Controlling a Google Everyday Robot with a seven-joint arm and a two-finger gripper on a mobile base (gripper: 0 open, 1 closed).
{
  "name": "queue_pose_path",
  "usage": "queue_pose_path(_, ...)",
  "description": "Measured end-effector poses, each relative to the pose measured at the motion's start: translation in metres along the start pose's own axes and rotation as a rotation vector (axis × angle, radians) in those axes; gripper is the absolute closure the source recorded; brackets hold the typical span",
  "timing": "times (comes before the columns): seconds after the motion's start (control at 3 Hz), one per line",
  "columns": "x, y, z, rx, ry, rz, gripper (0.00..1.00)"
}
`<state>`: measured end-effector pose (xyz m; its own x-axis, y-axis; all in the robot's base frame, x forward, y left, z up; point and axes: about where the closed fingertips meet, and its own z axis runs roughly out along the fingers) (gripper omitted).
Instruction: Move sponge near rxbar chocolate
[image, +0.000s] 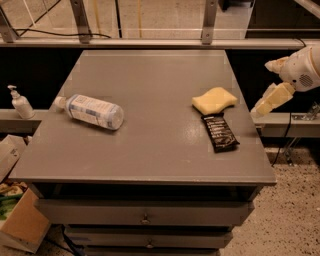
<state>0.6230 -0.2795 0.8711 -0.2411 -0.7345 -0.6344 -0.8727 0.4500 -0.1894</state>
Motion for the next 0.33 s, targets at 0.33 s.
queue_pose_path(0.33, 0.015, -0.0067, -0.025, 0.055, -0.033, 0.046, 0.0)
